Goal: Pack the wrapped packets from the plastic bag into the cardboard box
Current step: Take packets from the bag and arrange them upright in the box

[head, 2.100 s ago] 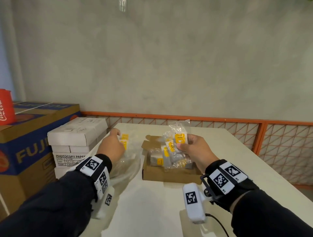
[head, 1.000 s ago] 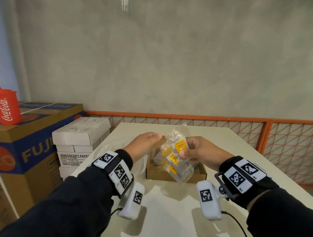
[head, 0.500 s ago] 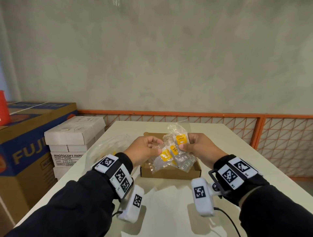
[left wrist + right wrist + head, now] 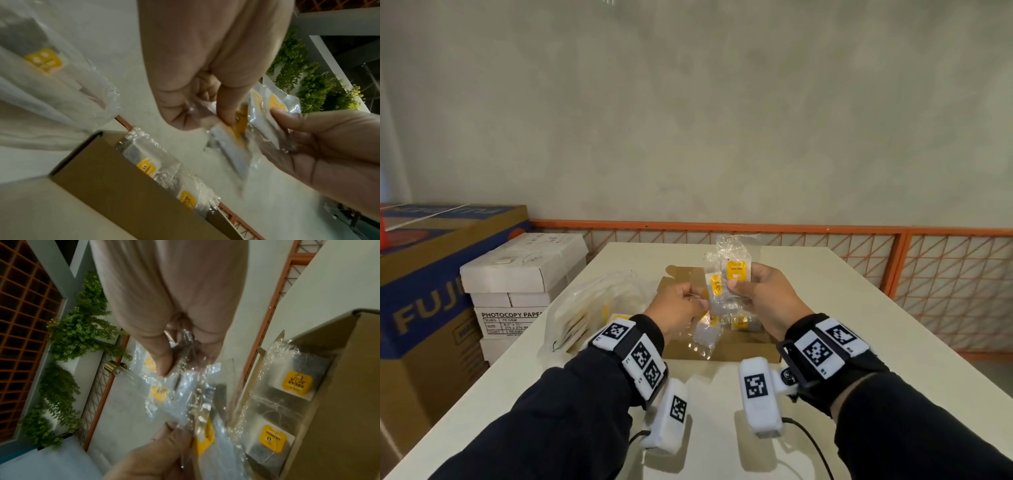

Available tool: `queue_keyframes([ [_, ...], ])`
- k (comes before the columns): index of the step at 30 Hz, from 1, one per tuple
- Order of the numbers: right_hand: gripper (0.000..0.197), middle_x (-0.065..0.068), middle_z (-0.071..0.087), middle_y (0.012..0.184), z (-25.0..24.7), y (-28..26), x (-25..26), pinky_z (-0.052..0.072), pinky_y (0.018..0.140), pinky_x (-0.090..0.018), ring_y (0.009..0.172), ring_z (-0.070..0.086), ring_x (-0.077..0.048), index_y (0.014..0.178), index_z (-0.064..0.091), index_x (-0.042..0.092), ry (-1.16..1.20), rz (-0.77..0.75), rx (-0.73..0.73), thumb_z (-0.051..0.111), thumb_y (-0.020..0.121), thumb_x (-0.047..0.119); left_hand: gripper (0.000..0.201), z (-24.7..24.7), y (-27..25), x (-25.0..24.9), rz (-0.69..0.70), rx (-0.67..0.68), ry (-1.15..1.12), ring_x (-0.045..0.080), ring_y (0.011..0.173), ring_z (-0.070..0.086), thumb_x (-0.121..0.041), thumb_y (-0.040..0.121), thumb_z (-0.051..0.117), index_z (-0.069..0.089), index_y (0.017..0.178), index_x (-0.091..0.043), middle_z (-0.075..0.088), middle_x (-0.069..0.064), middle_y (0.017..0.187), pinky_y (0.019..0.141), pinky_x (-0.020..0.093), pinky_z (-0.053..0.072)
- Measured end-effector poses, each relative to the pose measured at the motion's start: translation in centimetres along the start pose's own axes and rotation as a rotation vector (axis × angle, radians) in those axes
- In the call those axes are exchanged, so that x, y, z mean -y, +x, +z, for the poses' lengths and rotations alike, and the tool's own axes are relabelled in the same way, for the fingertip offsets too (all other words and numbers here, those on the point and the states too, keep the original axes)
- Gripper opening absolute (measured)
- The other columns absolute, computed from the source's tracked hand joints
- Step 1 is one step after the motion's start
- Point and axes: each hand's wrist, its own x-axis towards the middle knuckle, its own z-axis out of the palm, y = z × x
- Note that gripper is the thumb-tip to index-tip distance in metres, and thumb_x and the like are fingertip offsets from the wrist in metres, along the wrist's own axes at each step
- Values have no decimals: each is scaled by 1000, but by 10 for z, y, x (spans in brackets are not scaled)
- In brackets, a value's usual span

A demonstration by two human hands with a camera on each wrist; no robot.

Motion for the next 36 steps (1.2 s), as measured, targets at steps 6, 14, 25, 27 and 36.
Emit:
queue_keyframes([
  [6,13,-6,65,88,-13,11,-17,40,54,-17,69,57,-11,97,64,12,54,17,-111,57,89,3,21,-5,14,13,46,-280,-108,22,61,43,-14,88,57,52,68,-14,49,11,72,62,31,40],
  [14,27,-3,64,90,-18,27,-46,41,56,-19,74,58,-12,104,59,13,28,164,-58,61,84,-5,28,-1,28,29,46,-304,41,19,60,34,-21,93,52,41,70,-9,38,8,65,56,28,33],
  [25,28,-3,62,96,-22,37,-68,42,92,-31,101,55,-20,73,58,20,-386,319,150,63,75,-7,23,6,36,41,-72,-32,132,16,87,52,-2,91,49,52,82,-23,56,-1,89,82,31,42],
  [27,22,-1,58,88,-24,37,-68,43,77,-23,90,55,-16,77,55,18,-514,332,168,65,78,-3,22,7,36,42,-96,9,188,17,91,51,2,88,52,55,88,-20,55,-1,90,84,30,43],
  [36,31,4,49,67,-23,24,-63,34,58,-18,64,45,-8,62,46,19,-808,245,214,67,81,8,35,11,28,40,-97,36,440,22,107,57,-5,86,59,57,121,-10,61,9,118,82,23,43],
])
